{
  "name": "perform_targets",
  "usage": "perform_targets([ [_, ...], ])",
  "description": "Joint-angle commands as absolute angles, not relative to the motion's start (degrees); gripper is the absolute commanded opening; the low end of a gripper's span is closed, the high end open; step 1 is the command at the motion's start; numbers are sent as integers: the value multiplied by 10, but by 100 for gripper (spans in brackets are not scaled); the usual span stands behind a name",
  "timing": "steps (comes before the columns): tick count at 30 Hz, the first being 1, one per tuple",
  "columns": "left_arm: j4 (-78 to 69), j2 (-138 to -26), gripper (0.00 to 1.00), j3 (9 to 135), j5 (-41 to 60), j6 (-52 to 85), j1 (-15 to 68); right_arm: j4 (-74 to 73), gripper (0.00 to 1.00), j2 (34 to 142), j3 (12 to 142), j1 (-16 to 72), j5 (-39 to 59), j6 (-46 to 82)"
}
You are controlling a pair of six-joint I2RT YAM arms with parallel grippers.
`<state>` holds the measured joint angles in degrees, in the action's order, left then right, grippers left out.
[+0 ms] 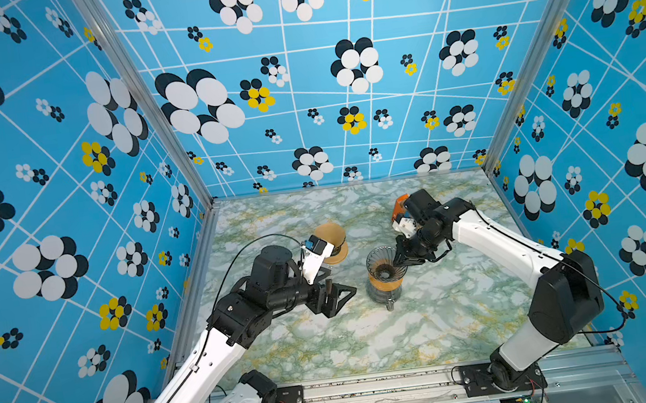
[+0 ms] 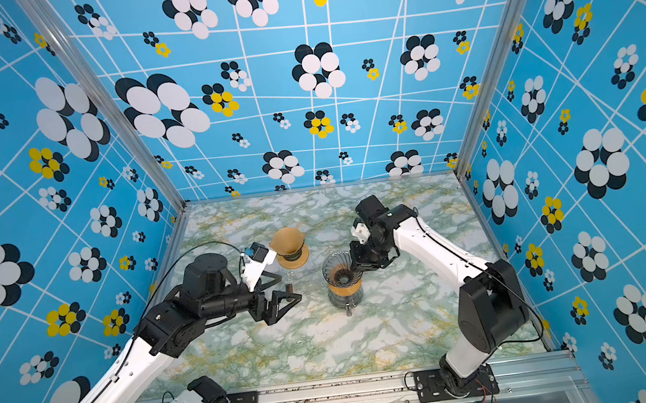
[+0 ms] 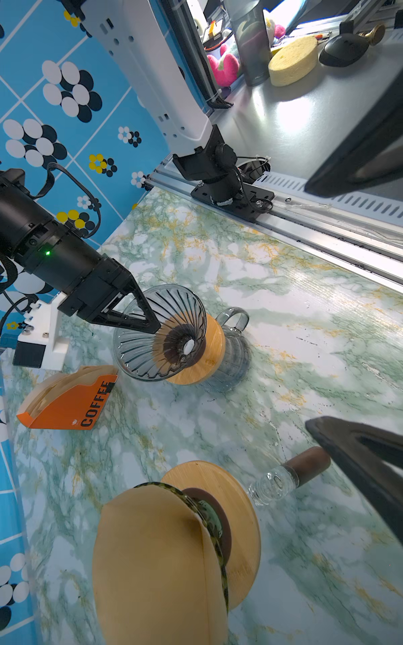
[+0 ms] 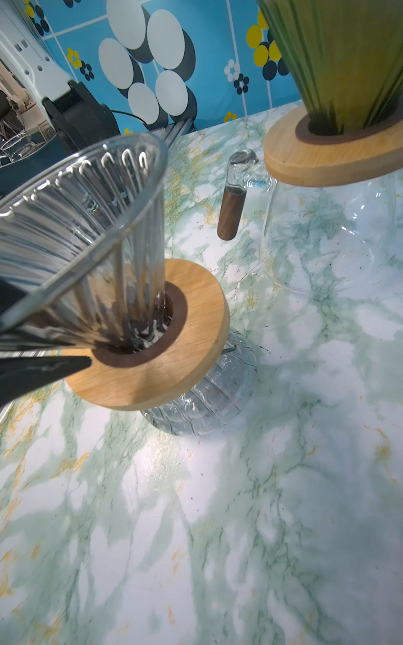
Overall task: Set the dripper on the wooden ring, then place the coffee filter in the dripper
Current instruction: 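Hold the glass dripper seated on the ring with the right gripper, then open the right gripper and lift it off the glass dripper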
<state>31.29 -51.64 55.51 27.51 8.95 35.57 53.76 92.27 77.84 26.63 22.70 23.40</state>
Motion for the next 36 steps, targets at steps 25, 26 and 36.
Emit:
perform_targets([
  [25, 335, -578, 99, 647, 293, 86, 352, 594, 63, 842, 815, 222, 205, 193],
  [26, 343, -592, 99, 660, 293, 80, 352, 591, 68, 834, 813, 218, 204, 190],
  [36, 328, -696, 99, 744, 279, 59, 352, 451, 99, 742, 749, 185, 136, 157],
])
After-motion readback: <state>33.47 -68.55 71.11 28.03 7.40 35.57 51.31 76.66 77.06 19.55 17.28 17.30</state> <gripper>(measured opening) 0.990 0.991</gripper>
